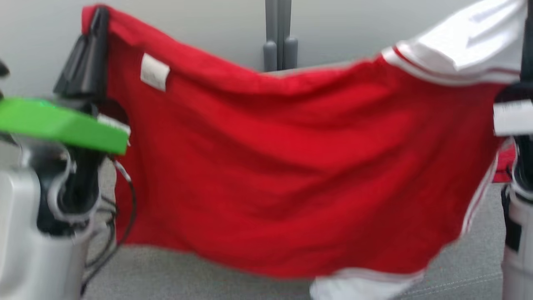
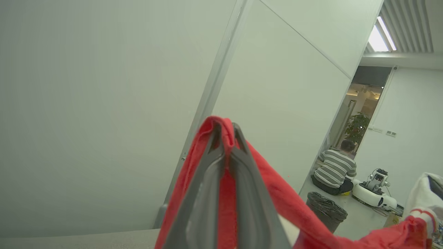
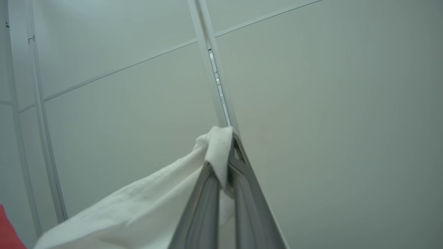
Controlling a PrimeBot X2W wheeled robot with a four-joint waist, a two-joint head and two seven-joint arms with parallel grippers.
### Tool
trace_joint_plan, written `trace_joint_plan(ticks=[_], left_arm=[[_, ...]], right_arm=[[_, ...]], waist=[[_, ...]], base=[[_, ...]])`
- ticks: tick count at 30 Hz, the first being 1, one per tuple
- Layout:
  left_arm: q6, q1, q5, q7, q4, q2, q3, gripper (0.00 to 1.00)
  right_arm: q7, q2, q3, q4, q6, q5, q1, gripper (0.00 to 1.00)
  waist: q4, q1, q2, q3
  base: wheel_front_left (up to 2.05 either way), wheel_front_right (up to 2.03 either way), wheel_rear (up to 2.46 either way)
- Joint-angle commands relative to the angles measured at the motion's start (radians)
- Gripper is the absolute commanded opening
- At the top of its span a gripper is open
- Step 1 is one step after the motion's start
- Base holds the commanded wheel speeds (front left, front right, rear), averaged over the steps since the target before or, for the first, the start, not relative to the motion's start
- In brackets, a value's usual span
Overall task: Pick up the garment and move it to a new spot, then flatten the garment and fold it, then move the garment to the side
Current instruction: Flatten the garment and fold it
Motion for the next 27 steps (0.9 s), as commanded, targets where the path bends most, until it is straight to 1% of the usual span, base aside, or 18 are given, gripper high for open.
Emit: trace_joint_plan(ticks=[1,3,5,8,10,12,13,14,17,18,20,24,27], left_arm=[[-0.006,-0.063,0.010,0.012,0.051,0.015,-0.003,0.00],[-0.013,-0.168,0.038,0.034,0.172,0.030,-0.012,0.00],[-0.024,-0.281,0.075,0.057,0.313,0.051,-0.035,0.00],[-0.032,-0.463,0.155,0.039,0.531,0.082,-0.051,0.00],[-0.036,-0.587,0.216,-0.015,0.648,0.099,-0.062,0.00],[-0.043,-0.704,0.272,-0.116,0.734,0.101,-0.065,0.00],[-0.047,-0.753,0.288,-0.172,0.765,0.089,-0.061,0.00],[-0.060,-0.791,0.297,-0.221,0.796,0.074,-0.062,0.00],[-0.103,-0.853,0.320,-0.306,0.893,0.053,-0.086,0.00],[-0.103,-0.853,0.320,-0.306,0.893,0.053,-0.086,0.00],[-0.127,-0.876,0.336,-0.332,0.951,0.050,-0.104,0.00],[-0.156,-0.838,0.331,-0.368,1.076,0.050,-0.112,0.00],[-0.171,-0.806,0.326,-0.391,1.151,0.055,-0.112,0.00]], right_arm=[[-0.004,-0.010,0.012,0.043,0.000,-0.009,-0.061,0.00],[-0.017,-0.021,0.041,0.154,0.000,-0.029,-0.181,0.00],[-0.043,-0.019,0.071,0.290,0.000,-0.055,-0.315,0.00],[-0.118,-0.003,0.108,0.503,0.000,-0.111,-0.518,0.00],[-0.188,0.010,0.133,0.635,0.000,-0.163,-0.646,0.00],[-0.269,0.020,0.143,0.750,0.000,-0.210,-0.759,0.00],[-0.308,0.026,0.147,0.794,0.000,-0.228,-0.805,0.00],[-0.336,0.032,0.146,0.837,0.000,-0.240,-0.843,0.00],[-0.377,0.048,0.162,0.931,0.000,-0.248,-0.891,0.00],[-0.377,0.048,0.162,0.931,0.000,-0.248,-0.891,0.00],[-0.390,0.053,0.189,0.968,0.000,-0.233,-0.895,0.00],[-0.403,0.049,0.255,1.028,0.000,-0.192,-0.831,0.00],[-0.408,0.054,0.307,1.049,0.000,-0.150,-0.785,0.00]], waist=[[0.002,0.0000,0.0000,0.050],[-0.004,0.0000,0.0000,0.082],[-0.016,0.0000,0.0000,0.109],[-0.044,0.0000,0.0000,0.128],[-0.069,0.0000,0.0000,0.130],[-0.089,0.0000,0.0000,0.133],[-0.096,0.0000,0.0000,0.138],[-0.100,0.0000,0.0000,0.147],[-0.104,0.0000,0.0000,0.187],[-0.104,0.0000,0.0000,0.187],[-0.106,0.0000,0.0000,0.233],[-0.112,0.0000,0.0000,0.323],[-0.115,0.0000,0.0000,0.387]], base=[[0.00,0.00,0.00],[0.00,0.00,0.00],[0.00,0.00,0.00],[0.00,0.00,0.00],[0.00,0.00,0.00],[0.00,0.00,0.00],[0.00,0.00,0.00],[0.00,0.00,0.00],[0.00,0.00,0.00],[0.00,0.00,0.00],[0.00,0.00,0.00],[0.00,0.00,0.00],[0.00,0.00,0.00]])
